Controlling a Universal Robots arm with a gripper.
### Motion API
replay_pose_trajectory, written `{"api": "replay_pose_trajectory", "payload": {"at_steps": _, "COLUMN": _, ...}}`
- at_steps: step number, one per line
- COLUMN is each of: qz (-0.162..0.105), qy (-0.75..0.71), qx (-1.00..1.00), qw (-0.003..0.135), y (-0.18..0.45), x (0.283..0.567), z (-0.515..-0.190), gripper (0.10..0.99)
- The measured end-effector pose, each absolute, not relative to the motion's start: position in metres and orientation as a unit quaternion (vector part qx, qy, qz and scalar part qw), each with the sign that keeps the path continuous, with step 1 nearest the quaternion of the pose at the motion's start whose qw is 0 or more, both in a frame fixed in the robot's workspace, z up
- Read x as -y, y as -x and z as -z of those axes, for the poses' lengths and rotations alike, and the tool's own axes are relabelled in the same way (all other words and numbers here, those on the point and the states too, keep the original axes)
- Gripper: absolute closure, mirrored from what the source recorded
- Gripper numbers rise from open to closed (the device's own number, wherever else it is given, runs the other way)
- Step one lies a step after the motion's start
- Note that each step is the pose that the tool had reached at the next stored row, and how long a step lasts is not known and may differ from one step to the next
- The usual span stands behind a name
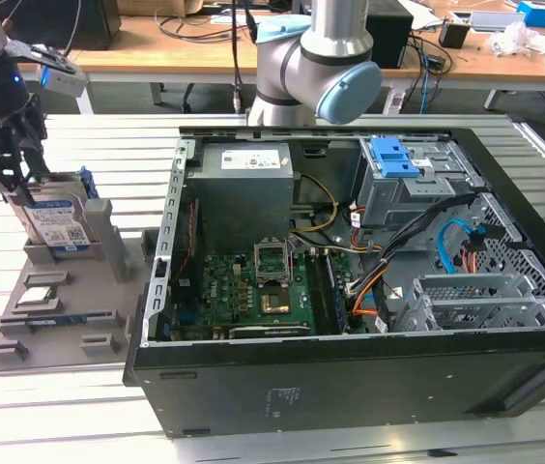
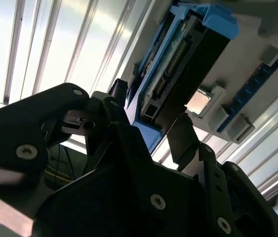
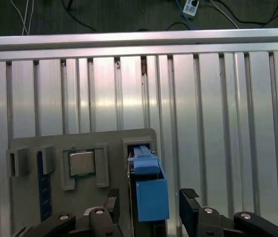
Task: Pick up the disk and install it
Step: 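Pick up the disk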
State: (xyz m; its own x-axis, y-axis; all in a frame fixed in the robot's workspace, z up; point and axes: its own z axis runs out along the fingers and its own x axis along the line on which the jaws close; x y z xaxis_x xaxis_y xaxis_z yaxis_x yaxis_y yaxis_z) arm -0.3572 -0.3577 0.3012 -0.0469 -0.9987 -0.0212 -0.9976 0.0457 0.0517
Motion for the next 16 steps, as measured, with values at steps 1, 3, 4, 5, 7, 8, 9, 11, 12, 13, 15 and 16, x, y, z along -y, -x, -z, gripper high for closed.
{"api": "replay_pose_trajectory", "payload": {"at_steps": 1, "qz": 0.026, "qy": -0.691, "qx": 0.723, "qw": 0.010, "y": 0.357, "x": 0.357, "z": -0.298, "gripper": 0.486}}
{"api": "replay_pose_trajectory", "payload": {"at_steps": 3, "qz": 0.026, "qy": -0.691, "qx": 0.722, "qw": 0.010, "y": 0.357, "x": 0.357, "z": -0.294, "gripper": 0.486}}
{"api": "replay_pose_trajectory", "payload": {"at_steps": 4, "qz": 0.026, "qy": -0.691, "qx": 0.722, "qw": 0.010, "y": 0.357, "x": 0.357, "z": -0.291, "gripper": 0.486}}
{"api": "replay_pose_trajectory", "payload": {"at_steps": 5, "qz": 0.026, "qy": -0.692, "qx": 0.722, "qw": 0.010, "y": 0.357, "x": 0.357, "z": -0.289, "gripper": 0.486}}
{"api": "replay_pose_trajectory", "payload": {"at_steps": 7, "qz": 0.026, "qy": -0.692, "qx": 0.721, "qw": 0.010, "y": 0.357, "x": 0.356, "z": -0.284, "gripper": 0.486}}
{"api": "replay_pose_trajectory", "payload": {"at_steps": 8, "qz": 0.026, "qy": -0.693, "qx": 0.721, "qw": 0.011, "y": 0.357, "x": 0.356, "z": -0.281, "gripper": 0.486}}
{"api": "replay_pose_trajectory", "payload": {"at_steps": 9, "qz": 0.025, "qy": -0.693, "qx": 0.721, "qw": 0.011, "y": 0.357, "x": 0.356, "z": -0.280, "gripper": 0.486}}
{"api": "replay_pose_trajectory", "payload": {"at_steps": 11, "qz": 0.025, "qy": -0.693, "qx": 0.720, "qw": 0.011, "y": 0.357, "x": 0.356, "z": -0.279, "gripper": 0.486}}
{"api": "replay_pose_trajectory", "payload": {"at_steps": 12, "qz": 0.025, "qy": -0.693, "qx": 0.720, "qw": 0.011, "y": 0.357, "x": 0.356, "z": -0.279, "gripper": 0.486}}
{"api": "replay_pose_trajectory", "payload": {"at_steps": 13, "qz": 0.025, "qy": -0.693, "qx": 0.720, "qw": 0.011, "y": 0.357, "x": 0.356, "z": -0.279, "gripper": 0.486}}
{"api": "replay_pose_trajectory", "payload": {"at_steps": 15, "qz": 0.022, "qy": -0.693, "qx": 0.721, "qw": 0.008, "y": 0.357, "x": 0.356, "z": -0.279, "gripper": 0.486}}
{"api": "replay_pose_trajectory", "payload": {"at_steps": 16, "qz": 0.017, "qy": -0.693, "qx": 0.721, "qw": 0.003, "y": 0.357, "x": 0.356, "z": -0.279, "gripper": 0.486}}
